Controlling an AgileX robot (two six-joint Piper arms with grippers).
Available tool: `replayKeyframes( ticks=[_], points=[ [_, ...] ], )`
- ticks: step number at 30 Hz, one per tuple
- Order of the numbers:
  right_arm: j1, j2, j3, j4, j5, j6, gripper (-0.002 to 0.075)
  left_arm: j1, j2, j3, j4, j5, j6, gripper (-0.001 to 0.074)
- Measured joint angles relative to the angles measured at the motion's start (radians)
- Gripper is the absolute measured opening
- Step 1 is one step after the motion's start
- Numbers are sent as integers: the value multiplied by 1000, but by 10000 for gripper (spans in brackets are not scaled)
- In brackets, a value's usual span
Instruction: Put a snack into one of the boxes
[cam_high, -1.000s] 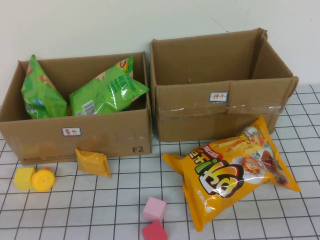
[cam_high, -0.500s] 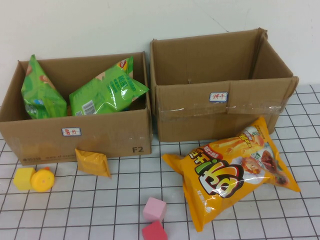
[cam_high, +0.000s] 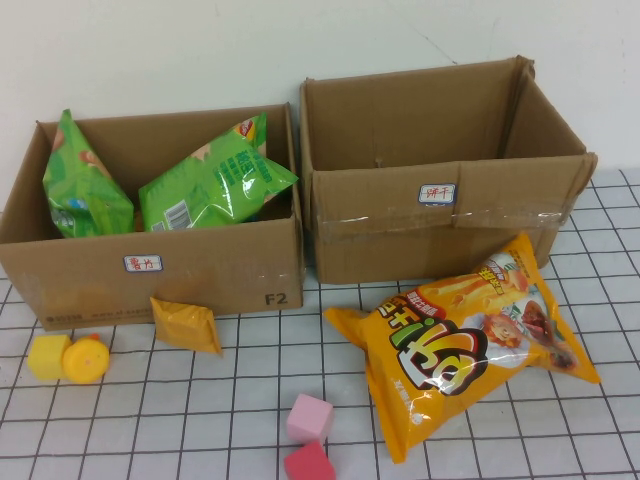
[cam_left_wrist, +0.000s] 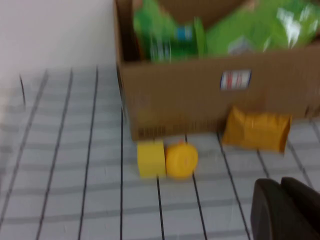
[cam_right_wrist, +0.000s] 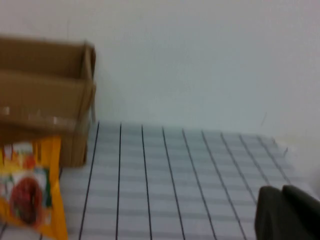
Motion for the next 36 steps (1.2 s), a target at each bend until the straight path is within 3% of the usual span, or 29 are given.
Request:
replayKeyframes(
  ticks=[10, 16, 24, 29, 31, 33, 36],
  points=[
    [26, 158, 6, 218, 118, -431, 0, 0, 296, 41, -136, -71, 11, -1],
    [49, 164, 79, 326, 80, -490, 0, 0, 551, -8, -268, -196, 151, -1],
    [49, 164, 92, 336, 47, -525, 0, 0, 854, -156, -317, -314, 189, -1],
    [49, 164, 93, 338, 45, -529, 0, -63, 1020, -253, -317, -335, 196, 4],
    [49, 164, 95, 338, 39, -529, 0, -111, 1064, -280, -317, -352, 198, 45],
    [49, 164, 97, 338, 33, -529, 0, -160, 1103, -298, -319, -376, 201, 132],
    [49, 164, 108, 338, 17, -529, 0, -215, 1163, -319, -348, -421, 194, 347]
  ],
)
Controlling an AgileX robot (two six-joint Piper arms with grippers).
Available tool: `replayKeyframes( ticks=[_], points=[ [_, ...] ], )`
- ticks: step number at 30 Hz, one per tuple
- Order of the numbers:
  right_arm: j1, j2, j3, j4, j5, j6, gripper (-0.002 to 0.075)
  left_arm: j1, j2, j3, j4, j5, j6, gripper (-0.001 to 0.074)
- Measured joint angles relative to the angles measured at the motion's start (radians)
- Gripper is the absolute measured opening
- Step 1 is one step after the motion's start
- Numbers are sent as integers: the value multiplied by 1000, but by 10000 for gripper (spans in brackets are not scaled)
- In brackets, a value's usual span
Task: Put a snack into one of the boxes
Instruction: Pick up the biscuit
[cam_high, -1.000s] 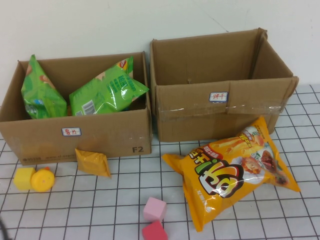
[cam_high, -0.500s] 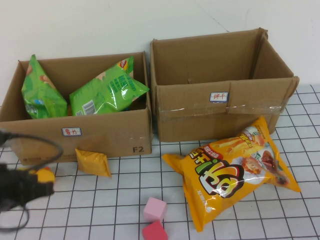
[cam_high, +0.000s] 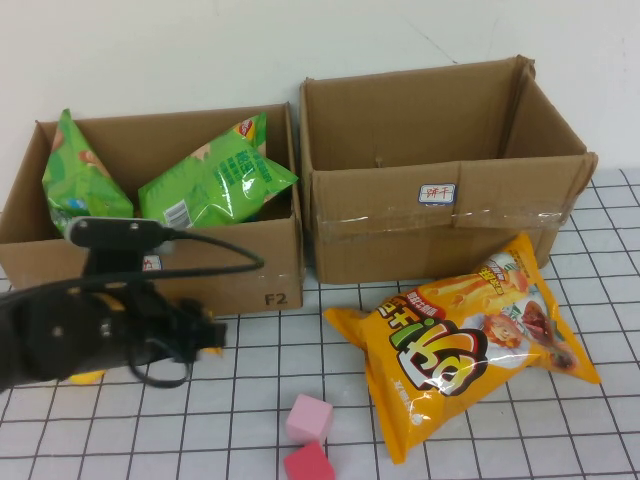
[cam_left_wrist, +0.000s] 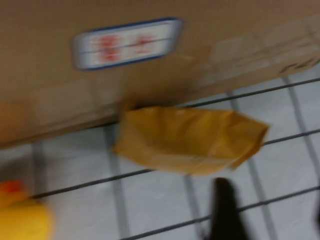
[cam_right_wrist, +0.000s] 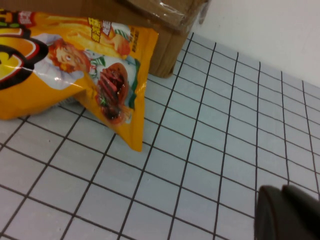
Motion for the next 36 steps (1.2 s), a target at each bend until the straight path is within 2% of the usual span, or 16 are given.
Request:
replayKeyframes(
  ticks=[2, 4, 6, 9, 26, 31, 36],
  points=[
    [0, 0, 4, 0, -4, -2, 0, -13, 38, -15, -57, -15, -25, 497],
    [0, 0, 6, 0, -6, -2, 0, -16, 69, -33, -115, -17, -49, 585],
    [0, 0, 6, 0, -8, -2, 0, -16, 96, -49, -161, -17, -71, 630],
    [0, 0, 6, 0, -8, -2, 0, -16, 127, -82, -208, -2, -89, 653],
    [0, 0, 6, 0, -14, -2, 0, -16, 250, -157, -195, 54, -95, 657],
    [0, 0, 6, 0, -14, -2, 0, -16, 250, -159, -158, 104, -95, 571],
    [0, 0, 6, 0, -14, -2, 0, -16, 246, -161, -30, 223, -181, 495]
  ],
)
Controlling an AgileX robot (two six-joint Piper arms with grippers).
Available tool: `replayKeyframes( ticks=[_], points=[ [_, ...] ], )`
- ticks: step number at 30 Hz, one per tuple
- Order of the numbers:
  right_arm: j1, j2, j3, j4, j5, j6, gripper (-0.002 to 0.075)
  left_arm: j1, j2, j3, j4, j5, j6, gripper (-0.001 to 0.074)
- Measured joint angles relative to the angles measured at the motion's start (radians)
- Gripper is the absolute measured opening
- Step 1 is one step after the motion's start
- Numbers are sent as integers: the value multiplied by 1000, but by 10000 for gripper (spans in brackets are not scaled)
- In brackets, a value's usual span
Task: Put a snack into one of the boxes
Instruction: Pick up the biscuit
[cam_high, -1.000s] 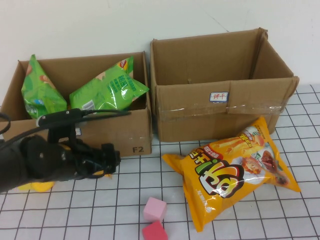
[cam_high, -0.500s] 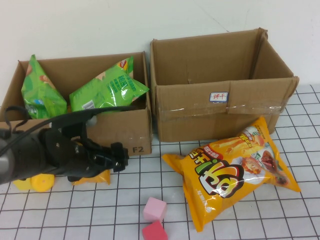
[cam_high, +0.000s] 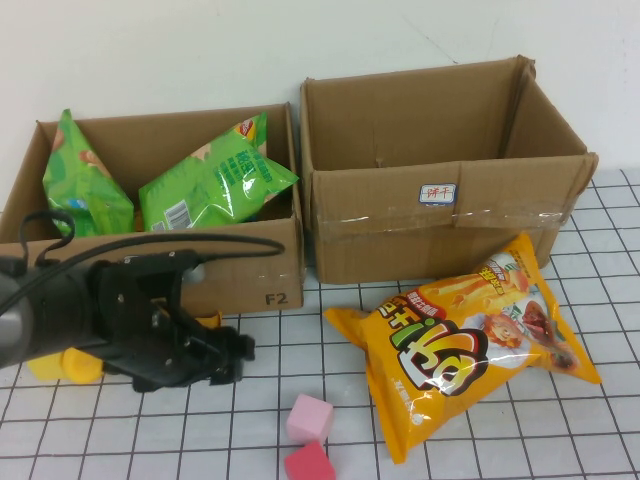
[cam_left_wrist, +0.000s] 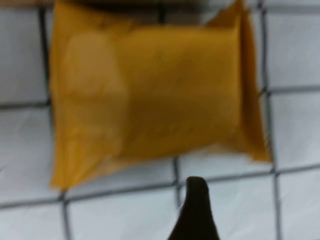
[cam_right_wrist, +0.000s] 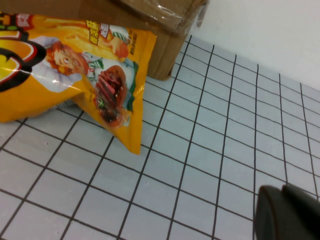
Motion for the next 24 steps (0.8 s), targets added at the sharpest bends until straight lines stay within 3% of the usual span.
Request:
replayKeyframes(
  ticks=[6, 16, 24],
  points=[
    [0, 0, 0, 0, 0, 0, 0, 0, -14, -35, 196, 104, -137, 484],
    [0, 0, 0, 0, 0, 0, 0, 0, -14, -146, 359, 199, -223, 485],
    [0, 0, 0, 0, 0, 0, 0, 0, -4, -148, 414, 190, -302, 615]
  ],
)
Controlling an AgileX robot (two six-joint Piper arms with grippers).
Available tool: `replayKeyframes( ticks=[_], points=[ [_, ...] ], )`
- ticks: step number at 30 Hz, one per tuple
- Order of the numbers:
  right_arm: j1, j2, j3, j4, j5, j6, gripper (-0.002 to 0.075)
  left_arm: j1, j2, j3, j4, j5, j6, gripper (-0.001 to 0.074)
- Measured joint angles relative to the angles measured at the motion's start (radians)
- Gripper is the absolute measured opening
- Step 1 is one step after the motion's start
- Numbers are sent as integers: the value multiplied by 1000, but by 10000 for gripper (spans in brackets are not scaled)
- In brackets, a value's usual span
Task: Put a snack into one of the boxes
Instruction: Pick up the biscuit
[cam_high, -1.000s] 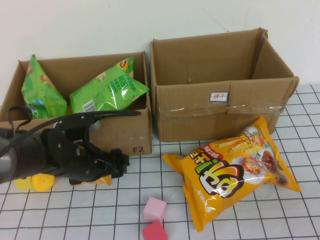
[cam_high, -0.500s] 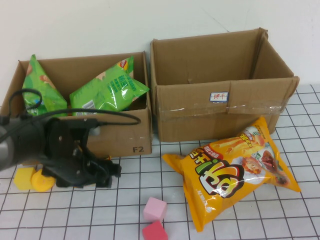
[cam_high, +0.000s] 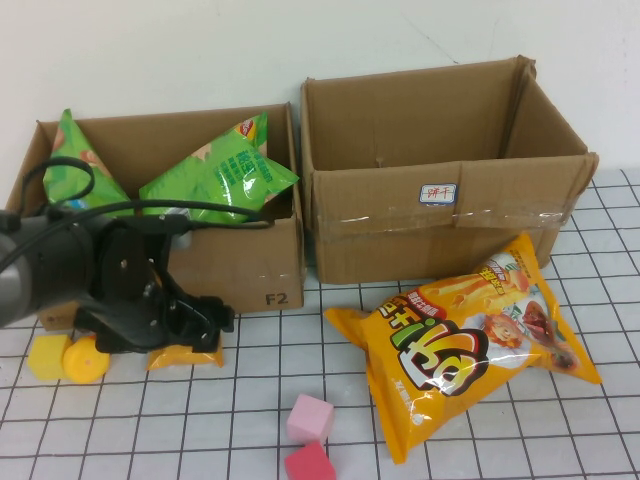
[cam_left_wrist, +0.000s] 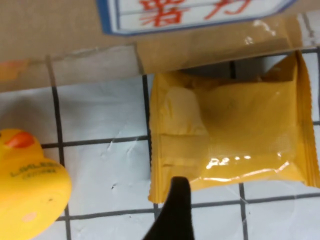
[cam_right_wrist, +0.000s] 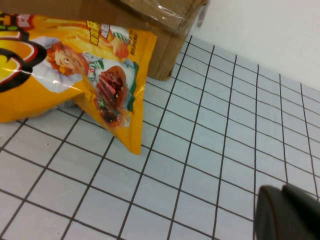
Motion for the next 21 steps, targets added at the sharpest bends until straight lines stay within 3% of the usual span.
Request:
replayKeyframes(
  ticks=[21],
  points=[
    [0, 0, 0, 0, 0, 0, 0, 0, 80, 0, 72, -130, -36, 633]
  ],
)
